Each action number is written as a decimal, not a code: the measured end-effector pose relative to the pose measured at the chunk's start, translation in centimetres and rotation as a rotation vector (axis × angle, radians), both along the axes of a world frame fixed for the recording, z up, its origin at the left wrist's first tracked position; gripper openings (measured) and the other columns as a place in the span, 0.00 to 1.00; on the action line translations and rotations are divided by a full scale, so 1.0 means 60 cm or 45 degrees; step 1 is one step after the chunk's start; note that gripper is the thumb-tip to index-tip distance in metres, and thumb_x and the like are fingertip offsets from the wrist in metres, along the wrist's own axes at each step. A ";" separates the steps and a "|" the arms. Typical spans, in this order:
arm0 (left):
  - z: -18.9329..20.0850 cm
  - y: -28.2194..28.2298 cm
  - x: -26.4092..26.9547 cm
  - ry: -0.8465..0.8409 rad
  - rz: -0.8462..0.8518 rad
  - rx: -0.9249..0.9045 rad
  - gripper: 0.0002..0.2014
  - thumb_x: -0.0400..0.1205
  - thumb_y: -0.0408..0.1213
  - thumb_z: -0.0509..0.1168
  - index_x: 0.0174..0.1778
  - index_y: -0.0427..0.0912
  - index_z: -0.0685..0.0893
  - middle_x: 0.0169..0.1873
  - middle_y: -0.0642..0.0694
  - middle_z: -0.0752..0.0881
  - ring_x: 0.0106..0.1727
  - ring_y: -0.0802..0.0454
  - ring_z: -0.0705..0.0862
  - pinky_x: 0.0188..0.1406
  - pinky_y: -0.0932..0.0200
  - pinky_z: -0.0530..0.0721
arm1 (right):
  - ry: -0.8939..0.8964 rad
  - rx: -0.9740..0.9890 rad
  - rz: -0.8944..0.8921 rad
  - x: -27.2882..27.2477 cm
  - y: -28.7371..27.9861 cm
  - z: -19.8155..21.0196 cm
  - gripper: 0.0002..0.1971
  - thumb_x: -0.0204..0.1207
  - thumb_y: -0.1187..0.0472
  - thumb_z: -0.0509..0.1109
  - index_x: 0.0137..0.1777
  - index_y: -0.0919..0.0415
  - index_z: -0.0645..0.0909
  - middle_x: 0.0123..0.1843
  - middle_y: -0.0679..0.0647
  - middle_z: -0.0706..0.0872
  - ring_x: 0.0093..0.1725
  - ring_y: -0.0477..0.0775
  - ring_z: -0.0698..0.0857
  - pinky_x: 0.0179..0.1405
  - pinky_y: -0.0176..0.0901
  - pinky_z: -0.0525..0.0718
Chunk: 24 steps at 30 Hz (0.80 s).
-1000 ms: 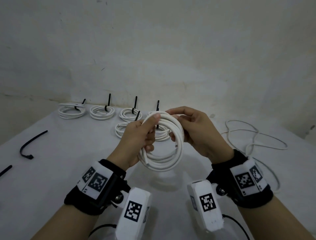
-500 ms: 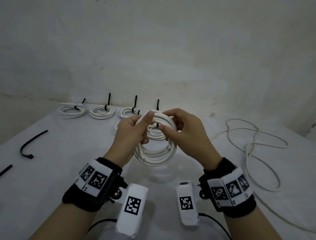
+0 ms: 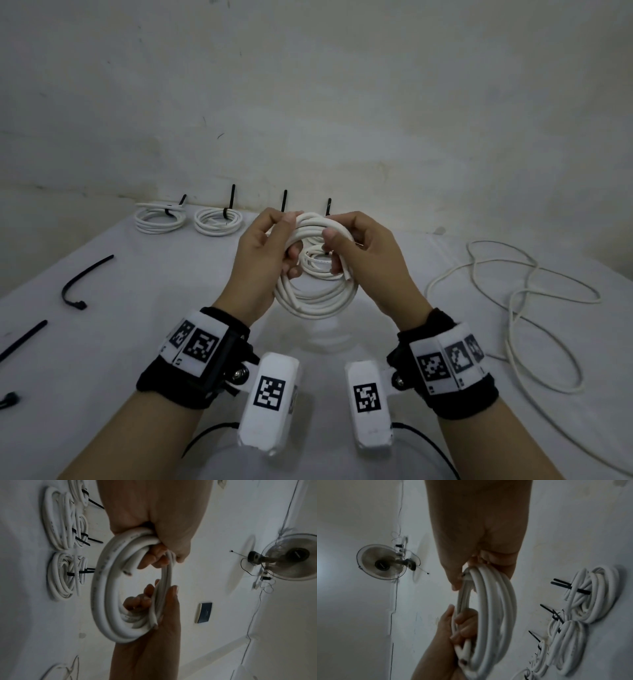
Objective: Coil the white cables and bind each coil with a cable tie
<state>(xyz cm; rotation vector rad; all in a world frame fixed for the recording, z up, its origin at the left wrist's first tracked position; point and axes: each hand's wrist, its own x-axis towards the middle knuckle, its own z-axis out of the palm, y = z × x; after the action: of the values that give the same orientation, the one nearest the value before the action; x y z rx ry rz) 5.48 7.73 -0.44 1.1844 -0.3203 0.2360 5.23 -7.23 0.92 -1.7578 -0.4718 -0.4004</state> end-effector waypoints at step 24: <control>-0.012 -0.024 -0.006 -0.020 -0.162 0.245 0.12 0.88 0.35 0.55 0.56 0.44 0.85 0.23 0.48 0.73 0.20 0.58 0.67 0.21 0.64 0.72 | 0.376 0.460 -0.229 -0.016 0.015 -0.037 0.28 0.78 0.41 0.65 0.26 0.62 0.68 0.18 0.52 0.65 0.16 0.49 0.64 0.18 0.38 0.65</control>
<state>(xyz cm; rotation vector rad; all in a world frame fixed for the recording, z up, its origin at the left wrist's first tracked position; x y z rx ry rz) 5.10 6.29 -1.14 1.3465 -0.4382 0.1051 4.29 -6.33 -1.32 -1.4770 -0.0253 -0.3219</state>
